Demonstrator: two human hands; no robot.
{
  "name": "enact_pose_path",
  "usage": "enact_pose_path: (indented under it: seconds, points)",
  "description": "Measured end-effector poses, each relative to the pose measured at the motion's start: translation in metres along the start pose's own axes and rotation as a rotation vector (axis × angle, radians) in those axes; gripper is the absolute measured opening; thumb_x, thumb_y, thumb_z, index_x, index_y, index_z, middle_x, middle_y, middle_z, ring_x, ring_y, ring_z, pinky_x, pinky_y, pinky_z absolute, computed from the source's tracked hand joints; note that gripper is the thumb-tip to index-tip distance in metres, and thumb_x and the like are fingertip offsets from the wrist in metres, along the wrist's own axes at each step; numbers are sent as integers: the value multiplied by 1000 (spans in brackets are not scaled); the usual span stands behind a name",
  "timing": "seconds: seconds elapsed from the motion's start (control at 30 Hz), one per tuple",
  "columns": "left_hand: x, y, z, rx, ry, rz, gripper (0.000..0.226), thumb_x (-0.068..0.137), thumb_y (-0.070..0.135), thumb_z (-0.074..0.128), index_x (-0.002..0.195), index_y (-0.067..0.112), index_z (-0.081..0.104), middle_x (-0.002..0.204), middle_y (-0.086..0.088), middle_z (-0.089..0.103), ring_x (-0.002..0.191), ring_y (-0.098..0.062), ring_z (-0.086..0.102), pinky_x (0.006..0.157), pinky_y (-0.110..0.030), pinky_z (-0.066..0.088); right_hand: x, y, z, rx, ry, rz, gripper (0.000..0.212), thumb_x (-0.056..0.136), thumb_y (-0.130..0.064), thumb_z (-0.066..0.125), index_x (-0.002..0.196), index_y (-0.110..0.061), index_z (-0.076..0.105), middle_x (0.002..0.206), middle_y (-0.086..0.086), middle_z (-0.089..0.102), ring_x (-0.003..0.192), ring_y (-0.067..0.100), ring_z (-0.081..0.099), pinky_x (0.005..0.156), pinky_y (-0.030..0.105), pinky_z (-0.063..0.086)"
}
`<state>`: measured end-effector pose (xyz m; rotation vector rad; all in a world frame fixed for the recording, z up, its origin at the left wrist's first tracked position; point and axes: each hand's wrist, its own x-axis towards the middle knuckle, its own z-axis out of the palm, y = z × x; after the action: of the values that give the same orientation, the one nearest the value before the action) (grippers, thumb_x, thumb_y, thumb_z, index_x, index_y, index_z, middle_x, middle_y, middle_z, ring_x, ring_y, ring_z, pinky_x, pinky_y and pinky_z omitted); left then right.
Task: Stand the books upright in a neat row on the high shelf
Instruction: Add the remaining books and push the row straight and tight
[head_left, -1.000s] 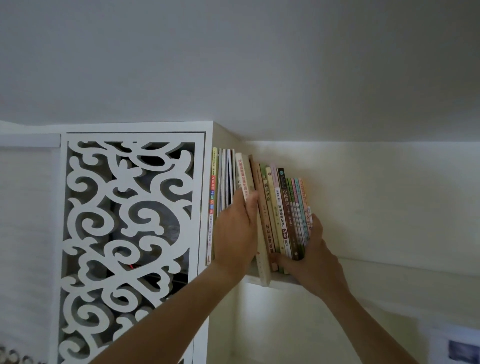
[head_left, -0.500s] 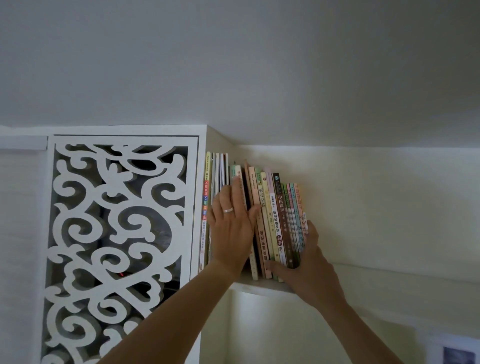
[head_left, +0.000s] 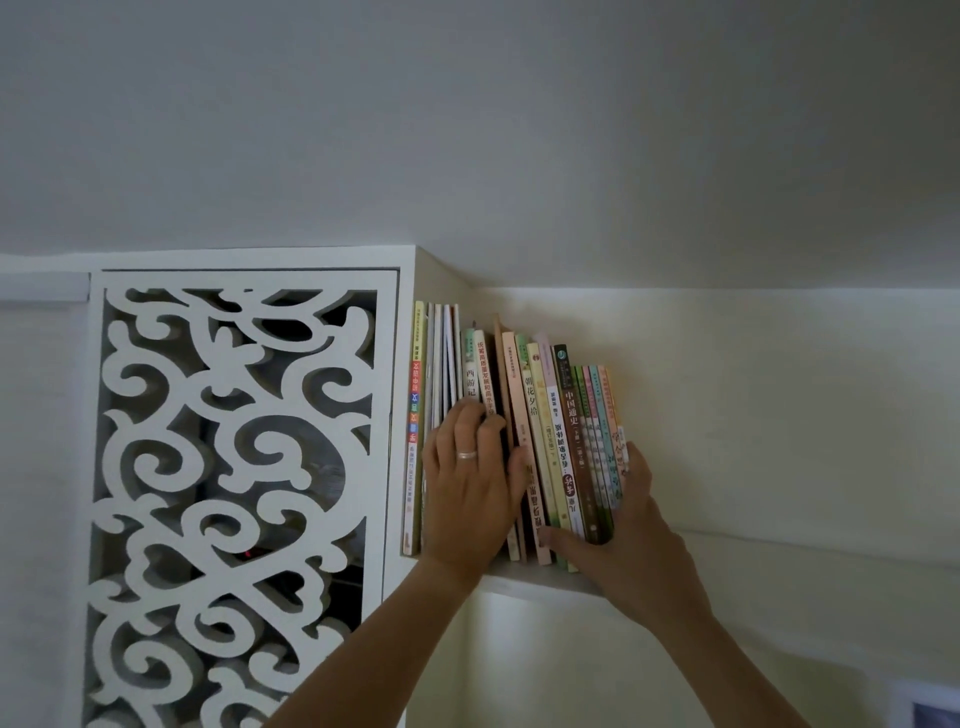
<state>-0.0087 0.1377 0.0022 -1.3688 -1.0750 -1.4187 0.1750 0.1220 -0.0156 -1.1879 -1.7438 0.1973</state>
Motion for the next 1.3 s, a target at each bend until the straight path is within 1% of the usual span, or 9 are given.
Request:
enact_pose_path:
  seconds: [0.13, 0.23, 0.37, 0.6, 0.73, 0.87, 1.0, 1.13, 1.3]
  points:
    - [1, -3, -3, -134, 58, -26, 26, 89, 21, 73, 109, 9, 61, 124, -11, 59, 121, -25, 55, 108, -34, 40, 0, -3, 2, 19, 6, 7, 136, 56, -74, 80, 152, -49, -13, 149, 1, 44, 122, 26, 60, 94, 53, 56]
    - [2, -5, -6, -146, 33, -40, 19, 85, 21, 75, 96, 11, 62, 124, -10, 58, 119, -24, 54, 106, -33, 37, 1, -4, 7, 46, 27, 1, 141, 65, -57, 88, 154, -42, -21, 158, 0, 17, 135, 27, 47, 100, 48, 50]
    - [2, -5, -8, -138, -2, -43, 17, 80, 23, 73, 86, 13, 60, 129, -11, 58, 123, -25, 52, 110, -26, 26, 6, -5, 13, 41, 103, -61, 146, 55, -71, 85, 151, -46, -23, 161, -9, 3, 147, 30, 30, 106, 58, 46]
    - [1, -6, -9, -251, 3, -45, 21, 74, 22, 78, 85, 13, 63, 136, -8, 57, 131, -23, 48, 115, -30, 25, 11, -10, 14, 80, 152, -55, 145, 54, -64, 90, 156, -40, -10, 153, 4, 29, 136, 26, 40, 100, 53, 49]
    - [0, -8, -10, -334, 30, -49, 19, 74, 20, 78, 83, 12, 63, 138, -6, 57, 133, -19, 47, 114, -35, 33, 9, -8, 14, 140, 183, -78, 147, 57, -50, 96, 159, -37, -9, 154, 0, 21, 129, 15, 40, 96, 40, 48]
    - [-7, -2, -10, -191, -5, -65, 24, 79, 25, 78, 95, 12, 66, 140, -11, 57, 134, -27, 50, 115, -39, 34, 6, -14, 19, -90, 342, -160, 137, 57, -67, 80, 160, -29, -3, 154, 9, 22, 137, 35, 37, 95, 59, 54]
    - [-22, 14, -8, 10, -102, -115, 43, 90, 33, 71, 126, 10, 65, 150, -15, 50, 141, -30, 45, 116, -47, 38, 4, -19, 20, -263, 412, -138, 133, 60, -85, 58, 162, -20, 2, 151, 22, 30, 132, 42, 42, 94, 62, 51]
    - [-31, 39, -10, 91, -207, -153, 44, 96, 26, 67, 136, 9, 59, 138, -15, 56, 122, -28, 55, 103, -41, 50, 4, -20, 21, -262, 373, -46, 139, 56, -88, 61, 161, -30, -7, 149, 25, 30, 130, 48, 45, 93, 63, 52]
    - [-14, 47, -15, -199, -183, -424, 26, 93, 10, 61, 117, 15, 53, 117, -2, 49, 99, -13, 54, 85, -34, 59, 4, -22, 13, -171, 351, 13, 140, 56, -89, 65, 157, -42, -19, 114, 18, 46, 89, 34, 59, 69, 42, 58]
